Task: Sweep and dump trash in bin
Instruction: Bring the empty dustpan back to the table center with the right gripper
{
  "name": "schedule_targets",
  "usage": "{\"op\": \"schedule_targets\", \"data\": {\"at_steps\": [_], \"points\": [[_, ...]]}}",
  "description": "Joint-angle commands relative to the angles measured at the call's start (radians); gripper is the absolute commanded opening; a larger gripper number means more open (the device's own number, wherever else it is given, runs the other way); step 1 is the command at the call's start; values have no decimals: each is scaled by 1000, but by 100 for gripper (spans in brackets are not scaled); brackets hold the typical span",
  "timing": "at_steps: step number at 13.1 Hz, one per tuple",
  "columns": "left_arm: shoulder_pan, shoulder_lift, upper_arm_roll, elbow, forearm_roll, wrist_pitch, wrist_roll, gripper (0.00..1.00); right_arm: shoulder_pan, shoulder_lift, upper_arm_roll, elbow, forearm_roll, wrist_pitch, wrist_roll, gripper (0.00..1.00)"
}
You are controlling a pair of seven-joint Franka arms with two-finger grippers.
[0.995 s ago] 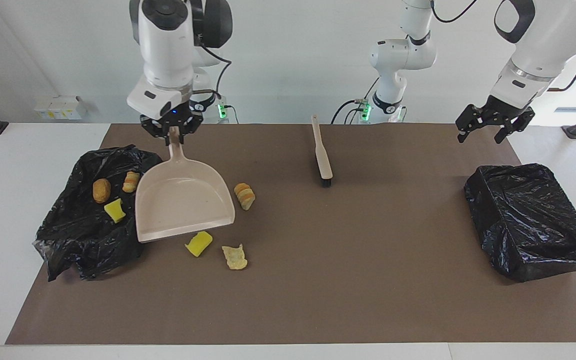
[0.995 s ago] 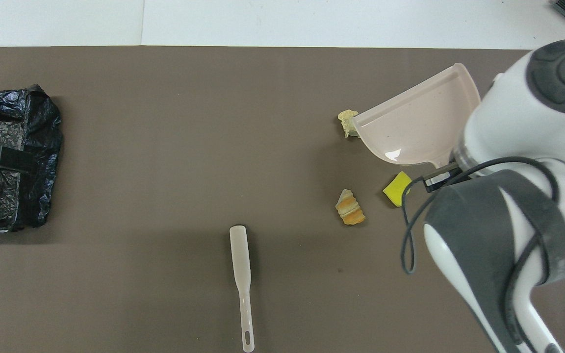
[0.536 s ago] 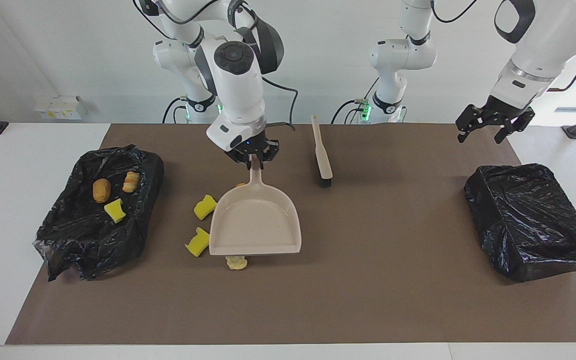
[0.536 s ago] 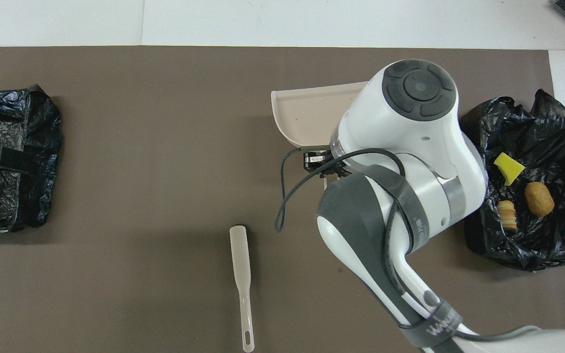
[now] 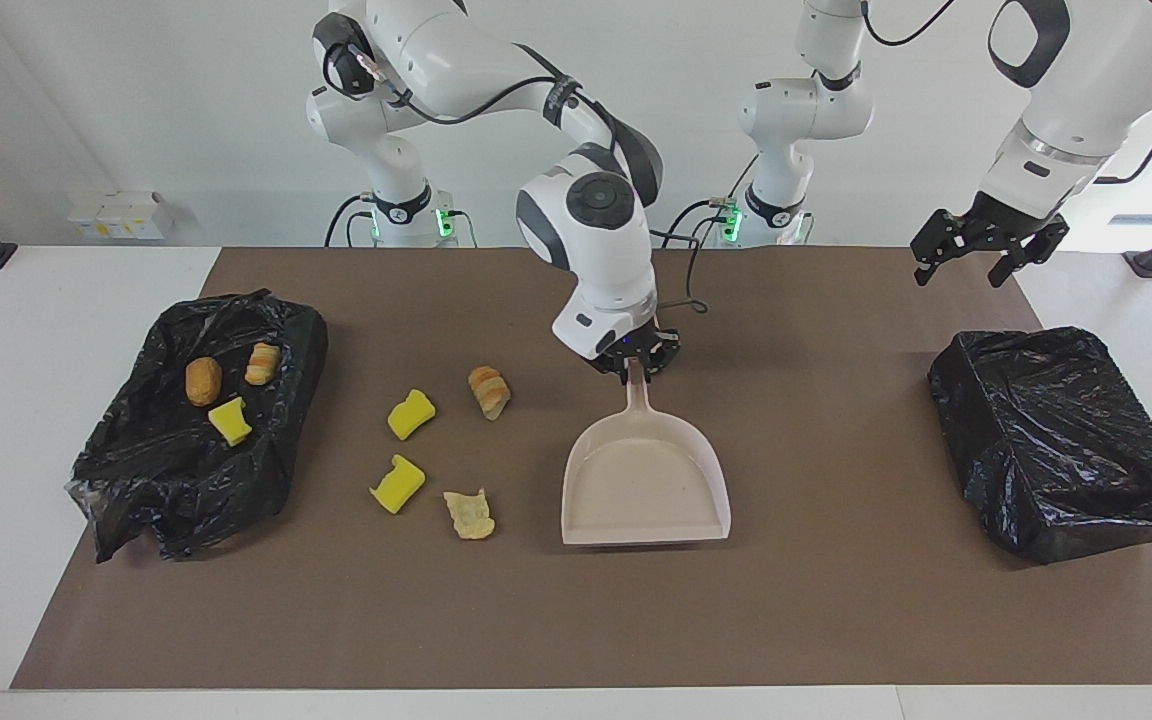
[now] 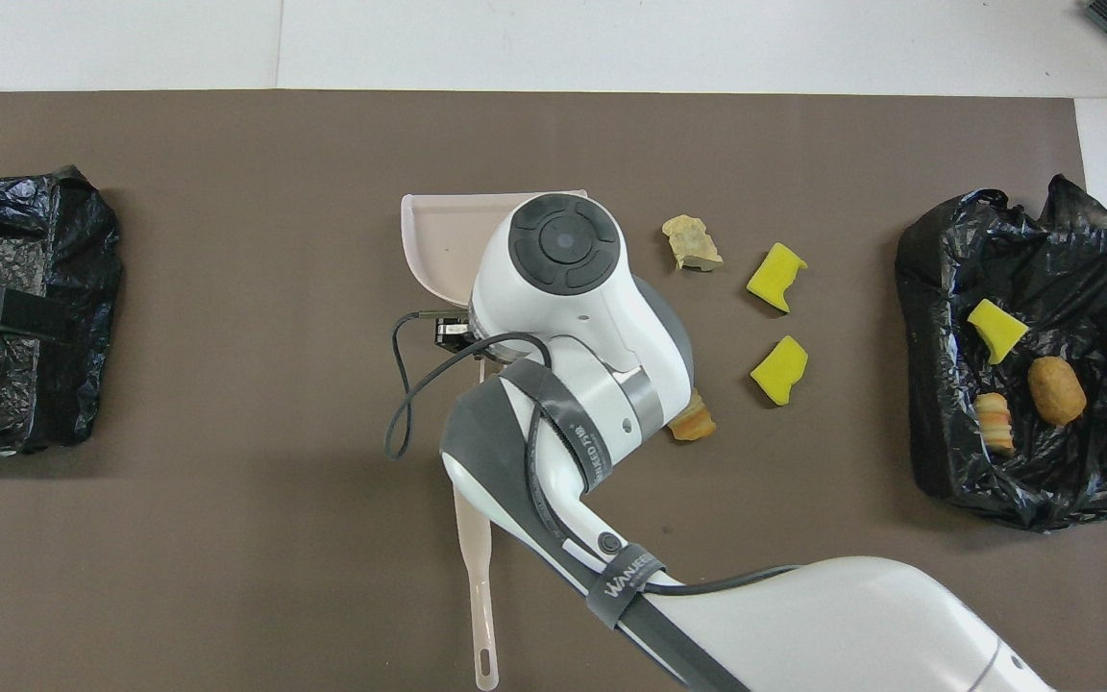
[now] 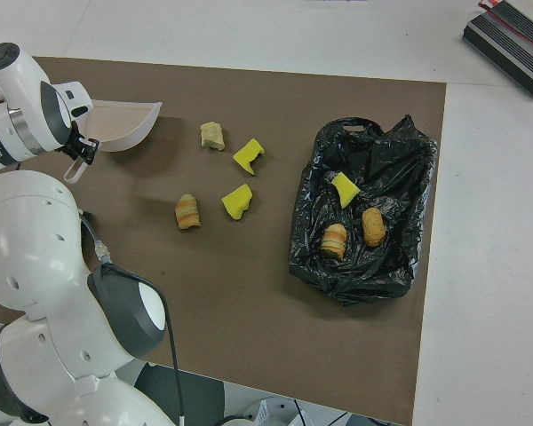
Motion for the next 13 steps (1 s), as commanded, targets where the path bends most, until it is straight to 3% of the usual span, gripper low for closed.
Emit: {"op": "schedule_targets", "data": {"at_steps": [1, 5, 10, 11, 12, 13], "points": [[-2, -22, 1, -22, -6, -1, -1, 100, 14, 43, -5, 65, -23, -18, 19, 0], [-2, -22, 1, -24, -6, -1, -1, 100, -5, 93, -3, 73, -49, 98, 13, 0], [-2, -22, 1, -24, -6, 1, -1, 100, 11, 109, -5, 57, -50, 101, 8, 0], [-2, -22, 1, -24, -6, 1, -1, 100, 8, 109, -5, 57, -55, 92, -4, 70], [-2, -22, 1, -24, -6, 2, -1, 100, 11, 103, -3, 57, -90, 86, -33, 100], [-2, -22, 1, -25, -6, 2, -1, 100, 2, 89, -1, 57, -102, 80, -36, 100]]}}
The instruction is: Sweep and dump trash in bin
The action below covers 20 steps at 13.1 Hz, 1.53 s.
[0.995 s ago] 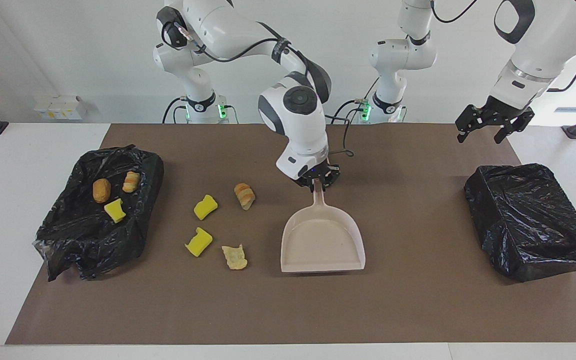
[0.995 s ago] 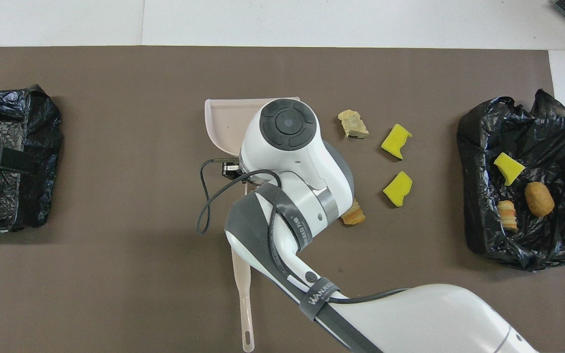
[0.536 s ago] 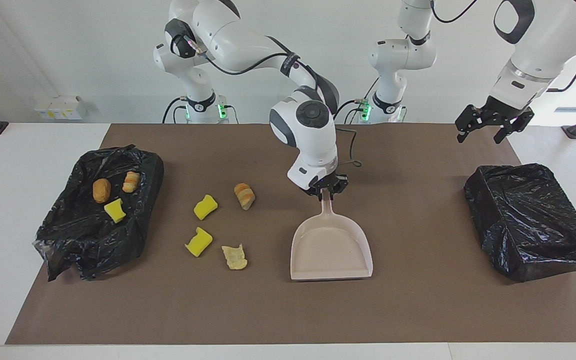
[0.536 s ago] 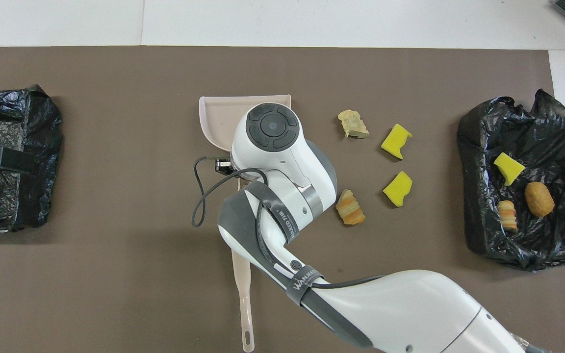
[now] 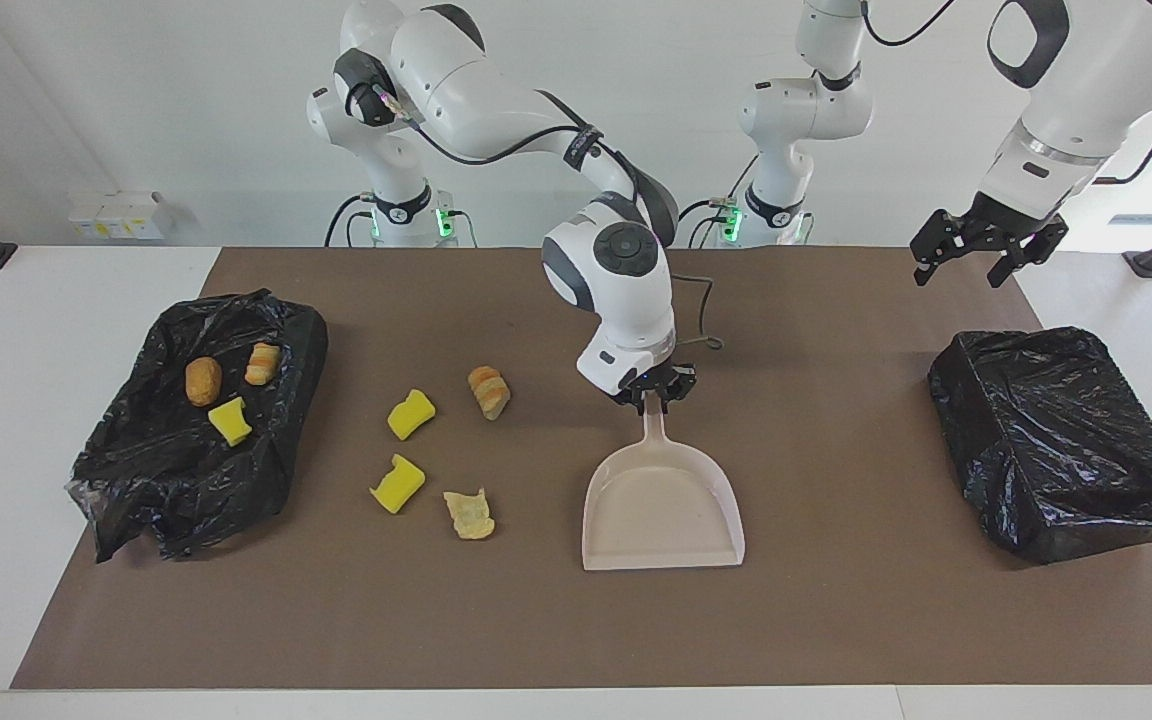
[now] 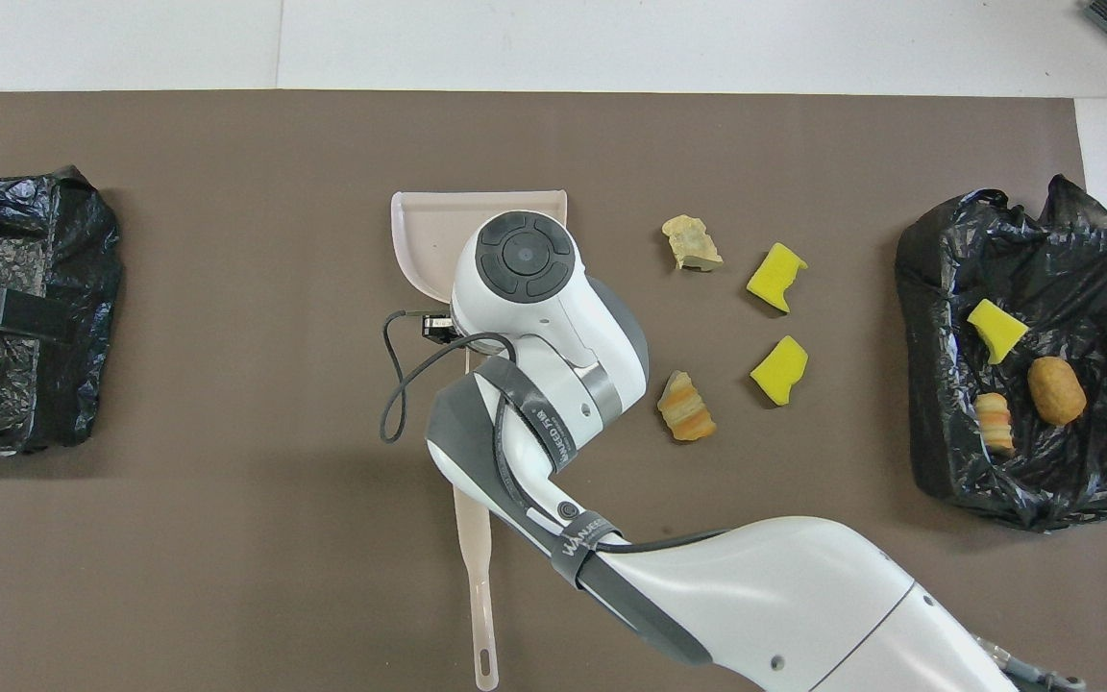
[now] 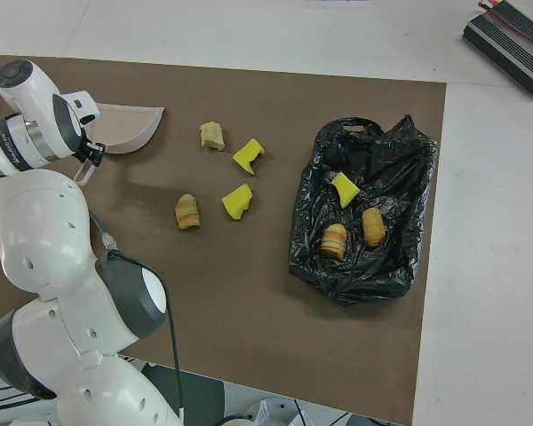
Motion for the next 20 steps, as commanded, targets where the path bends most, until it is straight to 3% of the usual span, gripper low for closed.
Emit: {"op": "schedule_targets", "data": {"at_steps": [1, 6, 10, 12, 14, 16, 20], "points": [[-2, -22, 2, -22, -6, 2, -1, 100, -21, -23, 12, 21, -31, -13, -31, 100], [-2, -22, 2, -22, -6, 2, -2, 100, -101, -216, 18, -120, 31, -132, -43, 100], [-7, -14, -1, -28, -6, 8, -3, 100, -90, -356, 20, -234, 108, -264, -25, 100], [-36, 0, -5, -27, -5, 22, -6, 100, -42, -459, 23, -399, 188, -229, -25, 100], [-62, 40, -5, -22, -12, 51, -8, 100, 23, -578, 23, -610, 249, -89, 3, 100], [-102, 76, -5, -21, -28, 96, -9, 100, 75, -658, 23, -729, 306, -57, 6, 100], [-186, 190, -9, -13, -64, 226, -21, 100, 228, -660, 23, -858, 326, 71, 89, 100]]}}
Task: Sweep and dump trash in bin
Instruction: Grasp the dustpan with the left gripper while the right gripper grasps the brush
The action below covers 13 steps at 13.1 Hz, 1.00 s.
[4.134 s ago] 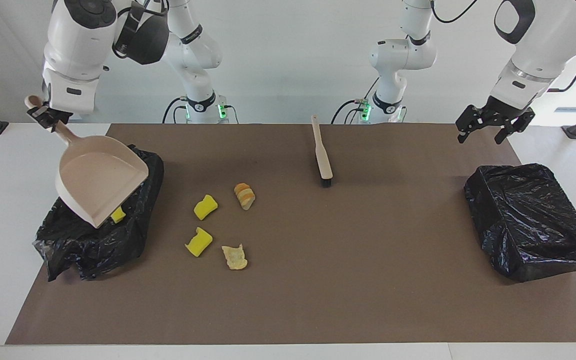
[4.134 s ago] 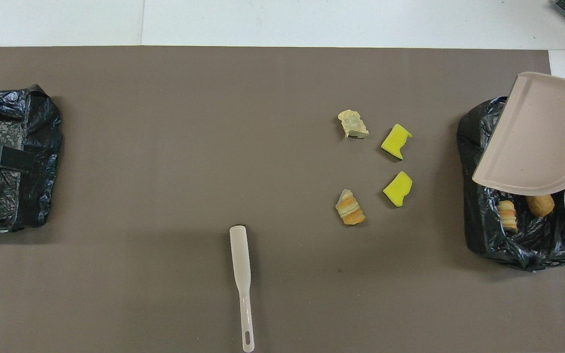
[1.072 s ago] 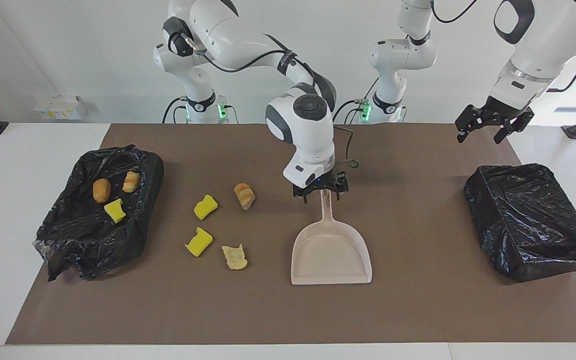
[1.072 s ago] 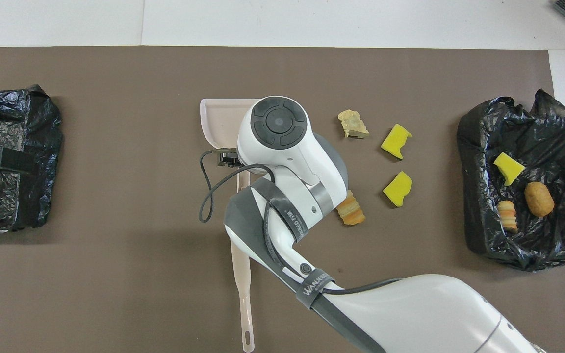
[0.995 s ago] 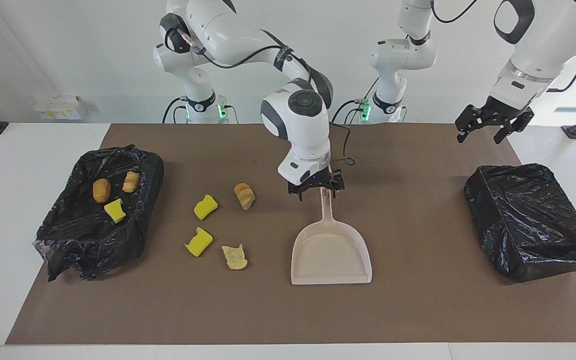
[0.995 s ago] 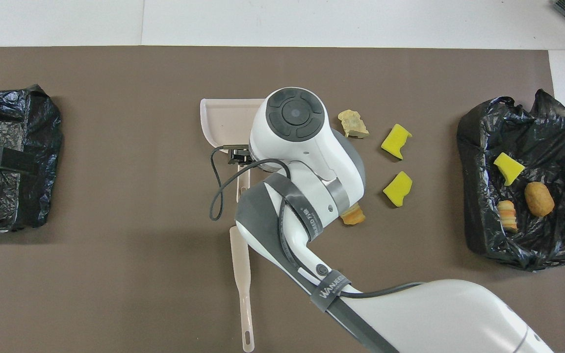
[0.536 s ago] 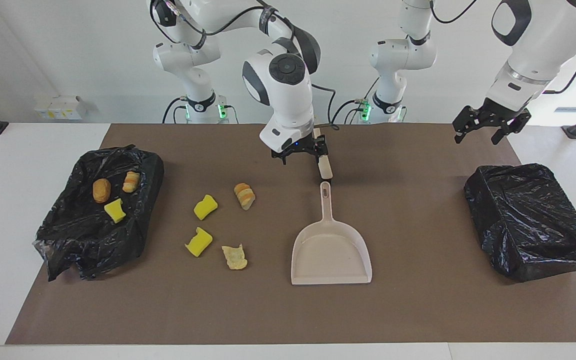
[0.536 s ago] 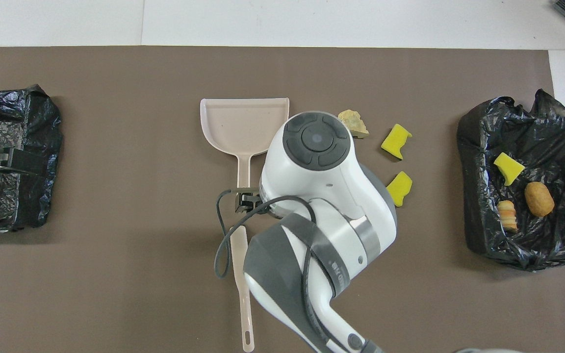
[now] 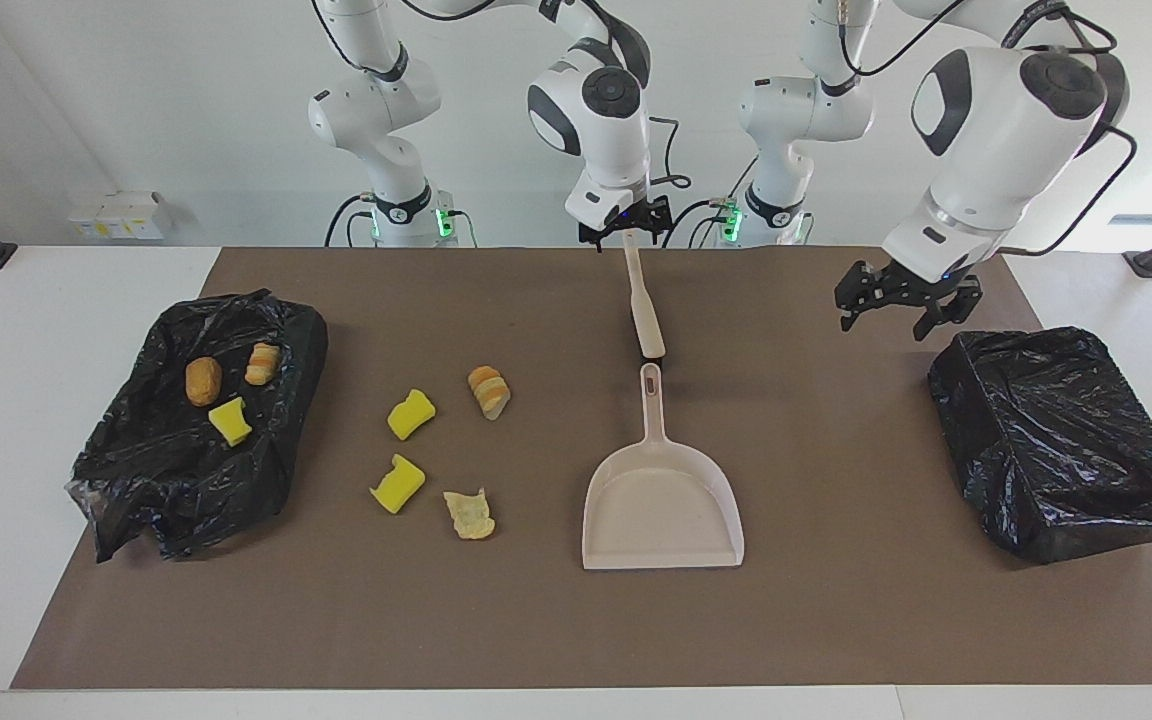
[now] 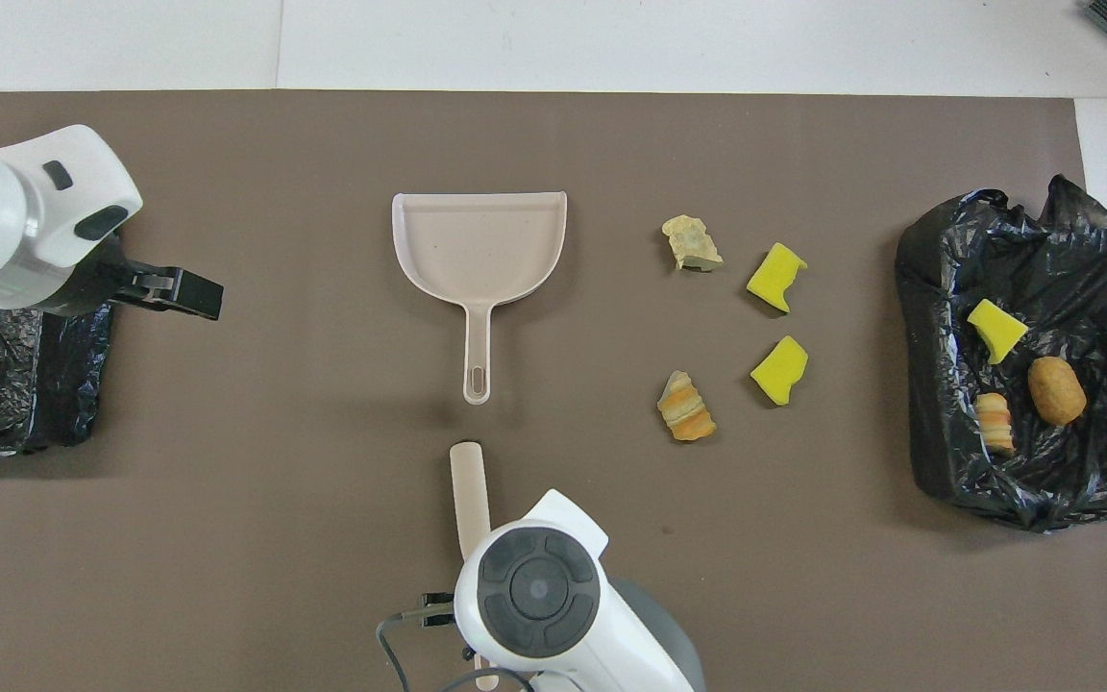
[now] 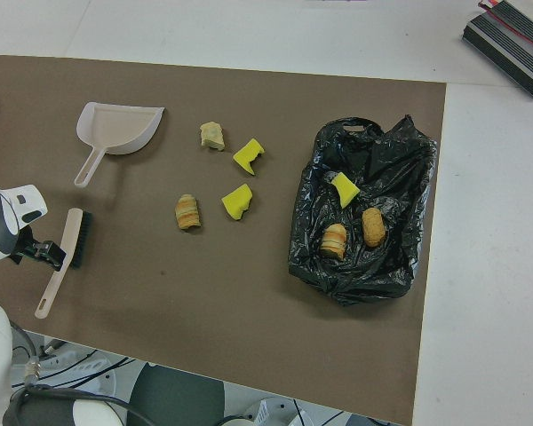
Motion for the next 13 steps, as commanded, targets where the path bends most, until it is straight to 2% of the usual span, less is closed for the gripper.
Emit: {"op": "schedule_targets", "data": {"at_steps": [1, 2, 4, 7, 8, 9, 11, 12, 13], "points": [[-62, 71, 12, 6, -27, 81, -48, 100, 81, 2, -4, -115, 21, 176, 65, 100], [-94, 102, 12, 6, -23, 123, -98, 100, 106, 24, -4, -133, 21, 233, 85, 100], [-188, 154, 13, 0, -16, 230, -227, 100, 109, 27, -4, -146, 21, 246, 78, 100], [-233, 167, 10, -32, -18, 293, -321, 100, 112, 51, -4, -153, 21, 293, 78, 100], [-278, 171, 10, -72, -18, 334, -365, 100, 112, 51, -4, -153, 21, 295, 76, 94], [-308, 173, 12, -110, -18, 382, -416, 100, 112, 51, -6, -153, 20, 295, 75, 74], [-345, 181, 12, -163, -18, 445, -445, 100, 112, 53, -6, -155, 3, 298, 56, 23], [-357, 185, 12, -167, -18, 450, -454, 100, 114, 53, -6, -153, -8, 298, 35, 8], [-383, 202, 13, -168, -18, 462, -477, 100, 112, 54, -7, -153, -31, 296, 30, 0]]}}
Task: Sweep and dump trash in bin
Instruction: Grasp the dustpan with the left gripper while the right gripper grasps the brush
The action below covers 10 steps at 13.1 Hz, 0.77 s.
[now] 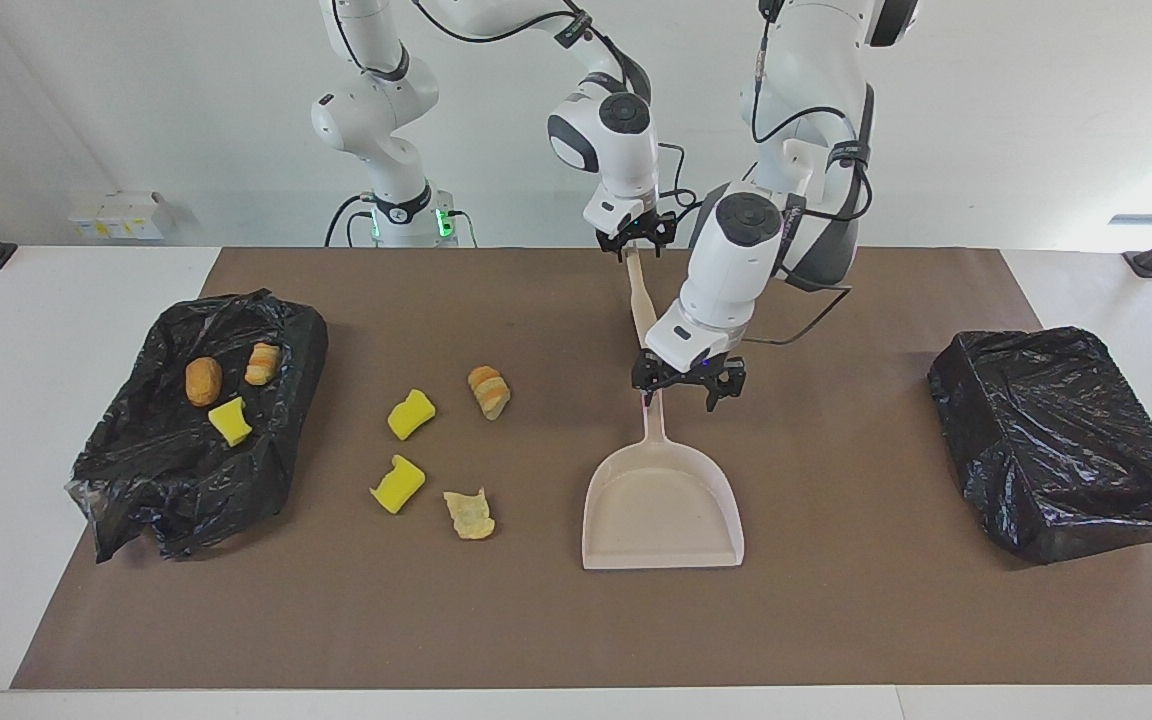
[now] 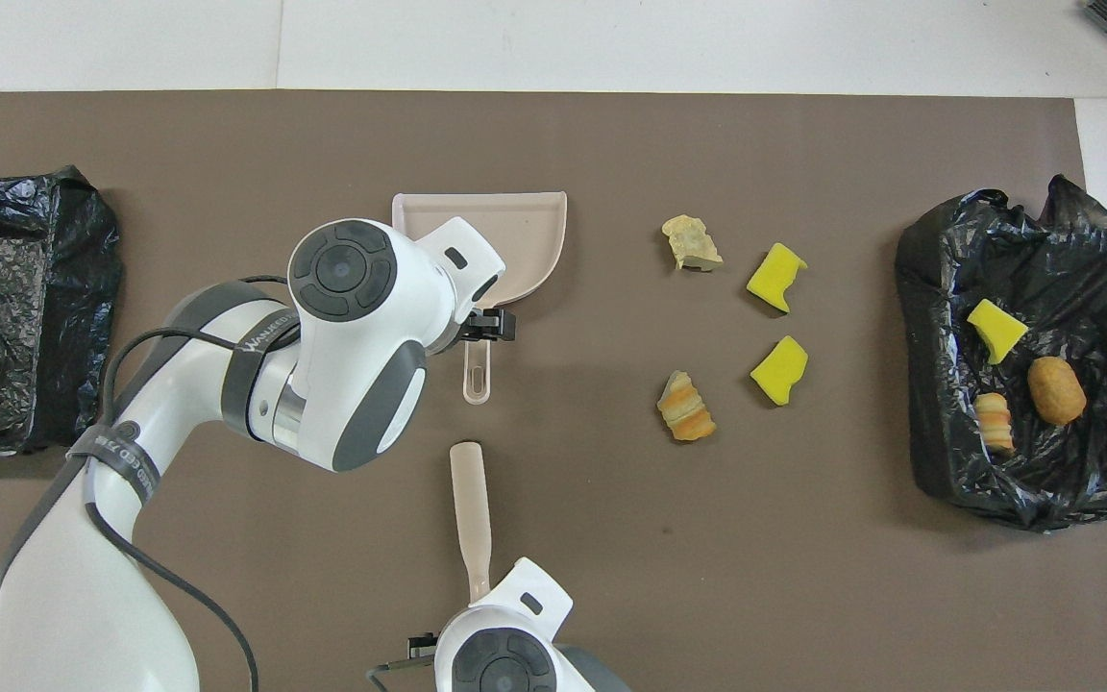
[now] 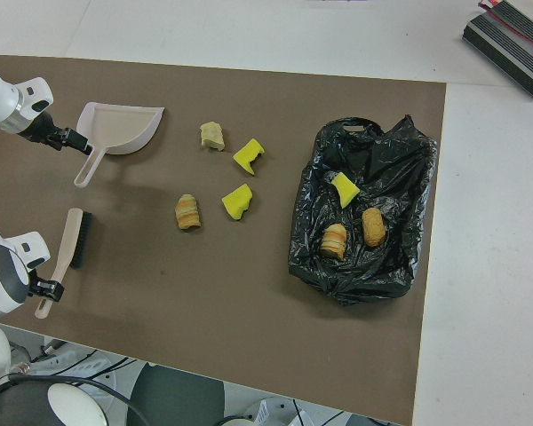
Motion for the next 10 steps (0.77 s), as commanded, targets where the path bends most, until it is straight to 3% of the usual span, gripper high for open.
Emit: {"op": "schedule_targets", "data": {"at_steps": [1, 3, 4, 6, 8, 10], "points": [[-47, 21, 20, -26, 0, 59, -56, 100, -8, 6, 1, -8, -28, 24, -29, 0], [-88, 47, 22, -26, 29, 67, -129, 100, -14, 13, -1, 1, -32, 24, -34, 0], [-88, 49, 22, -25, 32, 64, -148, 94, -15, 21, -3, 18, -32, 20, -32, 0], [-87, 49, 20, -25, 32, 56, -159, 50, -18, 20, -9, 33, -32, 9, -25, 0], [-79, 49, 19, -25, 32, 55, -154, 5, -55, -34, -10, 36, -32, -49, -26, 0], [-64, 41, 23, -22, 34, 47, -136, 0, -112, -107, -10, 55, -32, -159, -38, 0]]}}
